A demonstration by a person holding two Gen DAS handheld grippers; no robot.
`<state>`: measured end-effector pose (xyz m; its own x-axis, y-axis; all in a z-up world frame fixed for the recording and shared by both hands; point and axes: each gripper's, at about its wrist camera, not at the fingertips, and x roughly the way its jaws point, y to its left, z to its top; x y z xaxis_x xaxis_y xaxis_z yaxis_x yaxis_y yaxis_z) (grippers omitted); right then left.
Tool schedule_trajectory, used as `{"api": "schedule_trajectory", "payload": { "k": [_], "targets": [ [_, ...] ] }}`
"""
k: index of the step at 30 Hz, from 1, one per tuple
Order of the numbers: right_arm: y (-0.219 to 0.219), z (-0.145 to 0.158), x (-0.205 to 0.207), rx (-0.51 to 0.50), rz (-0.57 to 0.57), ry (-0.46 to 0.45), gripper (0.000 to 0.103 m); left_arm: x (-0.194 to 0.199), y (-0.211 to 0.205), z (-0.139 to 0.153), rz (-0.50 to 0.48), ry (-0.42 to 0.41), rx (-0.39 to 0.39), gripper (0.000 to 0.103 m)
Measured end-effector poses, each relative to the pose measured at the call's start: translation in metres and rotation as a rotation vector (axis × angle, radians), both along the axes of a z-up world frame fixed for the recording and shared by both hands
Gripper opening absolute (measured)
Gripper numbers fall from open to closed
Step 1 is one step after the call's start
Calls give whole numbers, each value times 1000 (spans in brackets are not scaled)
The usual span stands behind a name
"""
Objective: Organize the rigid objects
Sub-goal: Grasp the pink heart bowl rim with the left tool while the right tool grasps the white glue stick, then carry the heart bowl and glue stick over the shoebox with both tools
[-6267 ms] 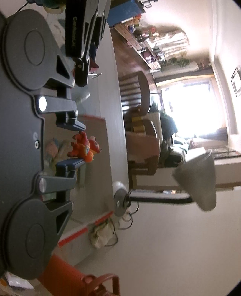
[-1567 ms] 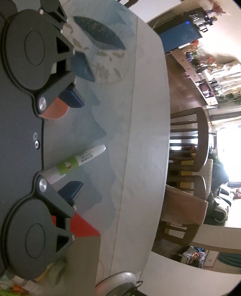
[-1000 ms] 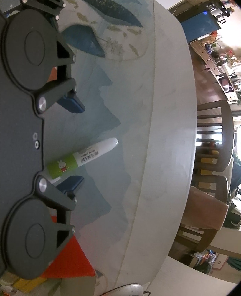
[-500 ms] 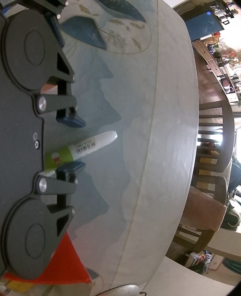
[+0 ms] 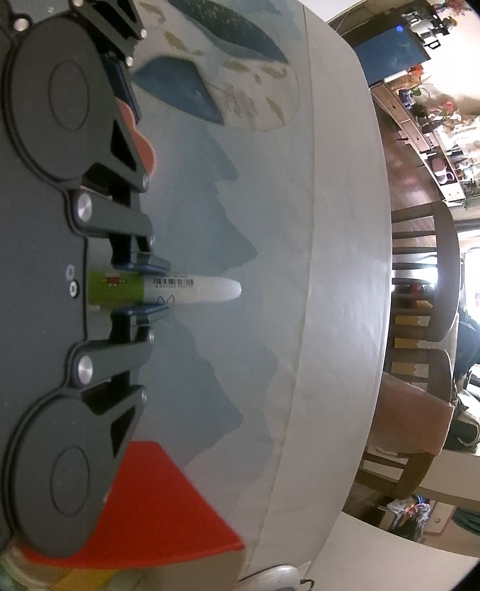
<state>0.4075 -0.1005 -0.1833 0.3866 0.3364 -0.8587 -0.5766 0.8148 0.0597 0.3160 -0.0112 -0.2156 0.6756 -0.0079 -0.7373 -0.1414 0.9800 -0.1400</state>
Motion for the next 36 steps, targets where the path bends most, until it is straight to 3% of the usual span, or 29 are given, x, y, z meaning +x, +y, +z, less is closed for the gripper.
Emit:
{"api": "schedule_trajectory", "payload": {
  "k": [17,36],
  "targets": [
    [-51,36,-66,136,-40,50,16,-35,1,33,18,-2,-58,71],
    [-131,105,-104,316,-148,-46,16,-71,-40,92,-86,-57,-59,71]
  ]
}}
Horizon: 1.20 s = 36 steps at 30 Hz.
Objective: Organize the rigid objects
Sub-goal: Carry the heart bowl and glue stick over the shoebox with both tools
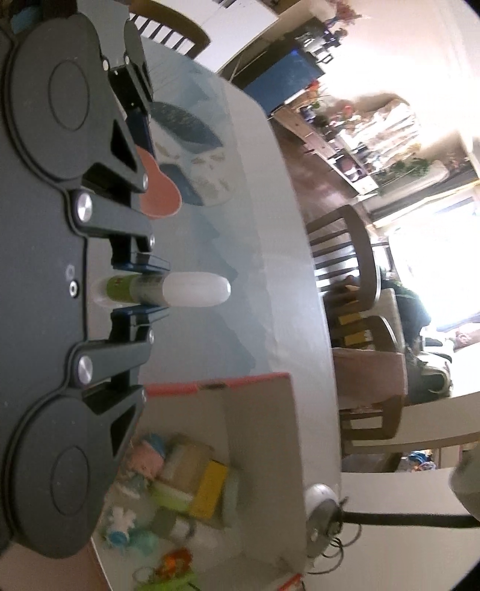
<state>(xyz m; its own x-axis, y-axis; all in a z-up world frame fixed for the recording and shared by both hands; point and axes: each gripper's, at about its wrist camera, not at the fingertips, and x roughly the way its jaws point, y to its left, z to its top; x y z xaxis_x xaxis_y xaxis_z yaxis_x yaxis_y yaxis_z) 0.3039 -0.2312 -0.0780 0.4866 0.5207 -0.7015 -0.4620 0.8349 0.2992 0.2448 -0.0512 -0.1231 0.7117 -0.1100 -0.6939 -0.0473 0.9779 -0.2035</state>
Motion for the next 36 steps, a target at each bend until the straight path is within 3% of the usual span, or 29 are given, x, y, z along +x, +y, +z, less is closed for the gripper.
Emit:
{"api": "schedule_trajectory", "payload": {
  "k": [16,26,36],
  "targets": [
    [-76,56,23,-40,-88,-85,16,33,-60,57,-92,-80,55,71],
    [-129,37,50,-121,-210,-77,16,68,-109,55,-160,-42,68,71],
    [-163,13,58,-214,-223,-49,16,105,-162,34,-241,2,112,71]
  ]
}}
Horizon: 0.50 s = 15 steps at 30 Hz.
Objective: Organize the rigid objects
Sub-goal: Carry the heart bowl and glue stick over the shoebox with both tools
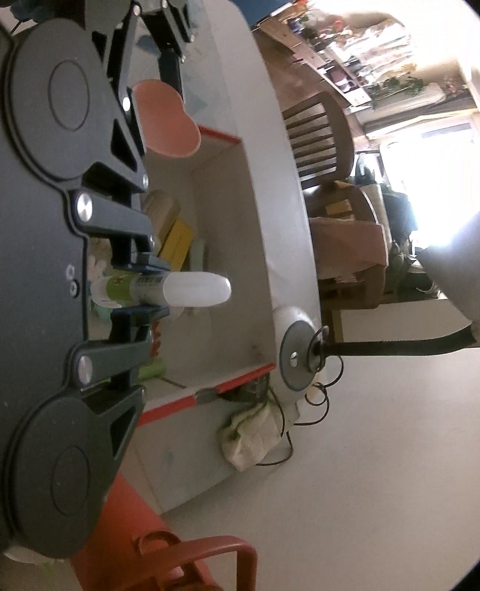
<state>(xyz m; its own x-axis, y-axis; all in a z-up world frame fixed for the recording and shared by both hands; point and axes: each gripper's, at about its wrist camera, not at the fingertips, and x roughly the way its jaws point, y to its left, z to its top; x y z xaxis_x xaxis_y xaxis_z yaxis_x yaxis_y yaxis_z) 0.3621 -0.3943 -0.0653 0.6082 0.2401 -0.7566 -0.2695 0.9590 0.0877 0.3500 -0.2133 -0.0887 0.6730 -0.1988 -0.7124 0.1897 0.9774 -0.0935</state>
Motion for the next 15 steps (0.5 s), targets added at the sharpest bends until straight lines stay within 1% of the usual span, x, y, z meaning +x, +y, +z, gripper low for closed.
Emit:
{"api": "schedule_trajectory", "payload": {
  "k": [2,5,9,15],
  "targets": [
    [-2,-4,1,-15,4,8,16,8,-11,-6,-14,18,10,71],
    [-6,-11,6,-29,11,25,16,19,-24,-17,-37,59,3,71],
    [-10,-22,17,-43,4,66,16,30,-39,-29,-64,103,1,71],
    [-7,-40,33,-74,18,106,16,47,-53,-45,-73,152,4,71]
  ]
}}
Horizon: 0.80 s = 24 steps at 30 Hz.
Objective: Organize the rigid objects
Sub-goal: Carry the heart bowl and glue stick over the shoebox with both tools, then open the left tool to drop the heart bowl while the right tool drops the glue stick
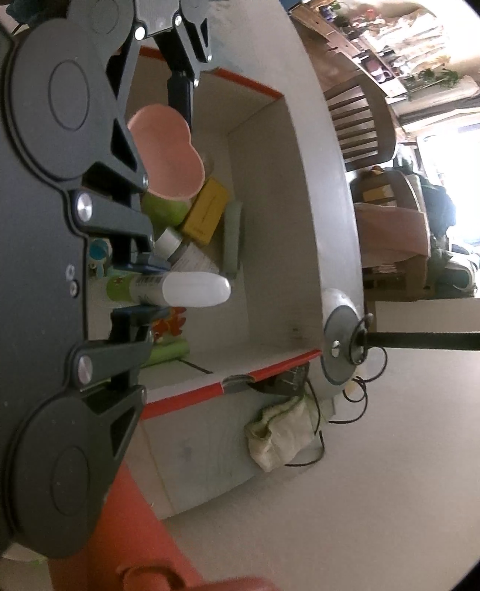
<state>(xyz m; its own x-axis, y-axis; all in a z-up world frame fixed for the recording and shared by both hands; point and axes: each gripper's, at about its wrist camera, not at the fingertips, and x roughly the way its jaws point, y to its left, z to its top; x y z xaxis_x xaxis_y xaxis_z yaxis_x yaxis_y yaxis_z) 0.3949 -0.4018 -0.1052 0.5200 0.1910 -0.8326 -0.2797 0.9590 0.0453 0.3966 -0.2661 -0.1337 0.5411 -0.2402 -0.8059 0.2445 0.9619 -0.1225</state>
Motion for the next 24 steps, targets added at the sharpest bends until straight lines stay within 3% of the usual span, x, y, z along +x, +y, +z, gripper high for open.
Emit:
{"api": "schedule_trajectory", "payload": {
  "k": [17,24],
  "targets": [
    [2,-40,41,35,-44,76,17,23,-10,-29,3,78,11,71],
    [3,-42,40,34,-37,82,20,28,-10,-34,13,142,17,71]
  ]
}}
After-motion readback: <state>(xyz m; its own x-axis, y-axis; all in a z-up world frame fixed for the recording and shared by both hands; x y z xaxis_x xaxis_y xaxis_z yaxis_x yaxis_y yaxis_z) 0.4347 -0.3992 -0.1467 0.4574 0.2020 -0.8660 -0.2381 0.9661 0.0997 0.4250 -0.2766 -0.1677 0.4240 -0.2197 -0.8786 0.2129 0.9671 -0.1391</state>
